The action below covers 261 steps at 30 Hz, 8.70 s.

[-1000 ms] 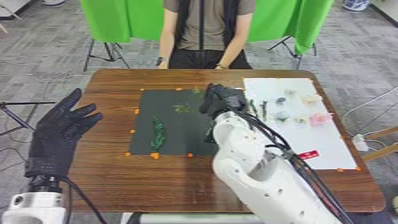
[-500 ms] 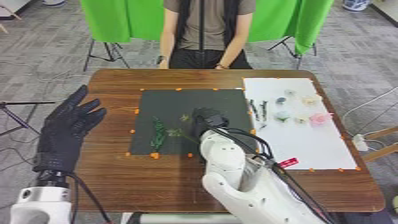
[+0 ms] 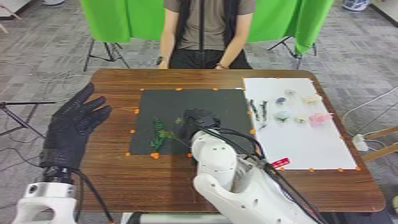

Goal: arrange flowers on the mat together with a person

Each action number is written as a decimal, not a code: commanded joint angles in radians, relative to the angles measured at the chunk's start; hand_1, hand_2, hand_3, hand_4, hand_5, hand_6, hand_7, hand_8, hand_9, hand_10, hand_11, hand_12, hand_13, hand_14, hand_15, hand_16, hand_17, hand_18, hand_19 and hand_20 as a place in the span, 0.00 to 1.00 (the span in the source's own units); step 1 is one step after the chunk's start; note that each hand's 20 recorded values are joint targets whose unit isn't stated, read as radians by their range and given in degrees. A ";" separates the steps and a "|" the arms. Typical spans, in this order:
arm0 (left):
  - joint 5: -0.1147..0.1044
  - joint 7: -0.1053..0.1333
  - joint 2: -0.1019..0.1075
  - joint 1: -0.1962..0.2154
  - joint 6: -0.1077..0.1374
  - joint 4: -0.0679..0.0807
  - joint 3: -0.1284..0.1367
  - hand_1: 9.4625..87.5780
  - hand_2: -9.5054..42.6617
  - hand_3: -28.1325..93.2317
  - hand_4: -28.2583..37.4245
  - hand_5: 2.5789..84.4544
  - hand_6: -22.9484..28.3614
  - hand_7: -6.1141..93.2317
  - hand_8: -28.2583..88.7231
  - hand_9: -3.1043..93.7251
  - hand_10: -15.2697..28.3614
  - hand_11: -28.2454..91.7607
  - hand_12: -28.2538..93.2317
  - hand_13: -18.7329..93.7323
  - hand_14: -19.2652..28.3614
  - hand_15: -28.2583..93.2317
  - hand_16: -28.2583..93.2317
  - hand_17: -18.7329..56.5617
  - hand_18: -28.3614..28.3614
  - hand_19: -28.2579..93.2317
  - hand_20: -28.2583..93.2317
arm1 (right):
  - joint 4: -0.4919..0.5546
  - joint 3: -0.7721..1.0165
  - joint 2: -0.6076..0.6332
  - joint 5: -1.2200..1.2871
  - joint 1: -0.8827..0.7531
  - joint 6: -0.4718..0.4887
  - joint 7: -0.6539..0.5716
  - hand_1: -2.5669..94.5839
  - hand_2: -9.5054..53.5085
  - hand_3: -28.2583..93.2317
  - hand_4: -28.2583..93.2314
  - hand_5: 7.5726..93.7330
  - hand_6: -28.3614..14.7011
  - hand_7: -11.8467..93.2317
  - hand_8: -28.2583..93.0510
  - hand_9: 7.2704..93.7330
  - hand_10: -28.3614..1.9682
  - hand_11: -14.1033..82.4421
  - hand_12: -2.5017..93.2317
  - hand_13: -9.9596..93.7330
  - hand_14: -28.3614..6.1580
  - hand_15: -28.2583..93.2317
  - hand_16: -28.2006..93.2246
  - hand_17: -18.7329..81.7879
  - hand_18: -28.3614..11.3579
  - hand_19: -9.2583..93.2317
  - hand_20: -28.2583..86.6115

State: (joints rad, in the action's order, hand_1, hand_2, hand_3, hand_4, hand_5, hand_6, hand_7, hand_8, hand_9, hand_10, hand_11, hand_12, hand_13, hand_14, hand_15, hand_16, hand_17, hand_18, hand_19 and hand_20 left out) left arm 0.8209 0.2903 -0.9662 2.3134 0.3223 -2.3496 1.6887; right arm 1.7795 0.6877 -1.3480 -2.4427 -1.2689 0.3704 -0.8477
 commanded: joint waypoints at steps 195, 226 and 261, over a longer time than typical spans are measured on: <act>0.001 0.069 -0.008 0.002 -0.017 0.030 -0.073 0.14 0.31 0.87 0.00 0.38 0.56 0.15 0.17 0.42 0.79 0.41 0.33 0.43 0.97 0.62 0.18 0.18 0.99 0.72 0.26 | 0.054 0.255 0.494 -0.005 -0.152 -0.575 -0.067 0.68 0.00 0.69 0.00 0.85 0.76 0.36 0.19 0.99 0.81 0.25 0.37 0.88 0.76 0.56 0.49 0.46 0.29 0.72 0.39; -0.025 0.076 0.059 -0.260 -0.124 0.072 -0.168 0.14 0.32 0.86 0.00 0.39 0.56 0.15 0.17 0.45 0.81 0.40 0.34 0.50 0.97 0.61 0.19 0.21 1.00 0.81 0.11 | -0.200 -0.369 0.048 0.518 0.396 -0.688 0.411 0.67 0.00 0.65 0.00 0.85 0.85 0.35 0.17 0.99 0.82 0.34 0.35 0.84 0.74 0.60 0.48 0.39 0.32 0.66 0.43; -0.016 0.016 0.035 -0.330 -0.188 0.108 -0.188 0.15 0.31 0.88 0.00 0.39 0.57 0.15 0.17 0.42 0.80 0.41 0.33 0.44 0.97 0.62 0.18 0.20 1.00 0.78 0.19 | -0.196 -0.454 0.071 0.356 0.453 -0.489 0.330 0.67 0.00 0.49 0.00 0.65 0.88 0.31 0.13 0.86 0.72 0.51 0.23 0.77 0.66 0.67 0.39 0.35 0.23 0.63 0.46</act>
State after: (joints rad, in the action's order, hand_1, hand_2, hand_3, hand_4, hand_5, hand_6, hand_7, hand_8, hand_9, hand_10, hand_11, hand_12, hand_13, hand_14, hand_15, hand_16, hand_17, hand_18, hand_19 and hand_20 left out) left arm 0.8053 0.3311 -0.9212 1.9812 0.1393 -2.2451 1.4998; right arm 1.5741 0.2329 -1.2757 -2.0778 -0.8279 -0.0979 -0.4772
